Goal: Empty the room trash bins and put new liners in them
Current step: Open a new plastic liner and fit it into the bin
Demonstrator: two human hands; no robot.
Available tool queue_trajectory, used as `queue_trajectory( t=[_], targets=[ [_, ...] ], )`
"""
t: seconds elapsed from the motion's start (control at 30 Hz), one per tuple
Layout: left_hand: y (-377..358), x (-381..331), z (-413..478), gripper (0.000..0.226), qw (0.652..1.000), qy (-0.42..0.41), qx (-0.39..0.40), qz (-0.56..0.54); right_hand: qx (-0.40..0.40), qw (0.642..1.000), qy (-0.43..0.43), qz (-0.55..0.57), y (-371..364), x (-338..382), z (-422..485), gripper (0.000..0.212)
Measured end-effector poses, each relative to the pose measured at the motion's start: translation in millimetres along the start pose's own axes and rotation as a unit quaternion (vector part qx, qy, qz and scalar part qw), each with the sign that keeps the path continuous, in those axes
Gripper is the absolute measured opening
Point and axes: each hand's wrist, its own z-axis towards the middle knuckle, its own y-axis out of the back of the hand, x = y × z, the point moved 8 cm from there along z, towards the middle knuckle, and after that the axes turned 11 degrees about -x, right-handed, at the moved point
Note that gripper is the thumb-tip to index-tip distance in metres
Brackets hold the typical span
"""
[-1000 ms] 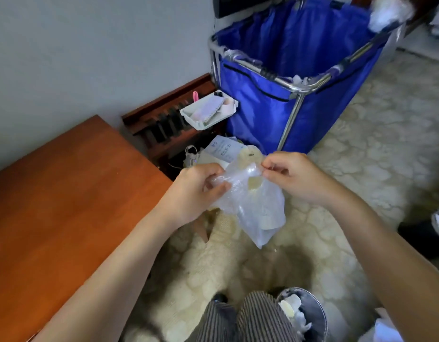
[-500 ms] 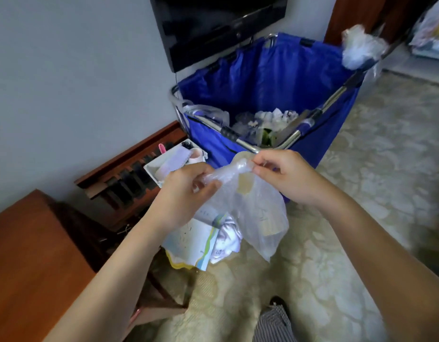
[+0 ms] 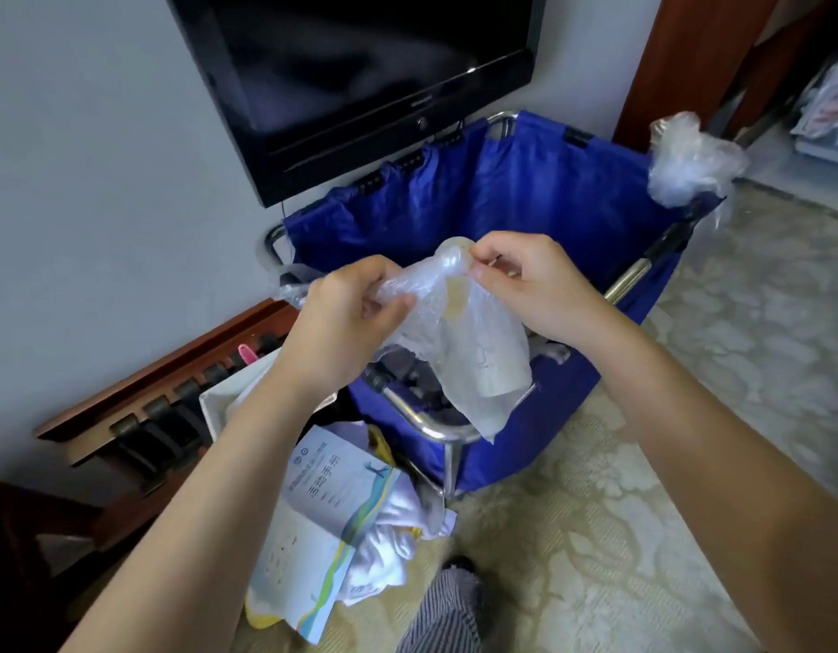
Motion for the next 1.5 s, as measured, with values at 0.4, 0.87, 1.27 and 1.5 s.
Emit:
queue_trajectory(
  t=[0.4,0.87,1.27,1.5],
  targets=[
    [-102,24,172,0.012,0.999,-0.04,-0.009,-0.017,-0.026,0.999,-0.006,-0.045,50,-115,163,0.018],
    [-342,100,229,0.029,0.978,0.142,0.11,0.108,0.148,0.972,-0.082,-0.16,74,-355,239,0.024],
    [-493,128,185,0.039,0.891,0.343,0.275,0.112,0.371,0.881,-0.149,-0.252,80,-494,209,0.016],
    [-449,132,157,0.032,0.887,0.399,0.201,0.116,0.429,0.867,-0.106,-0.23,47,-461,198,0.018]
  ],
)
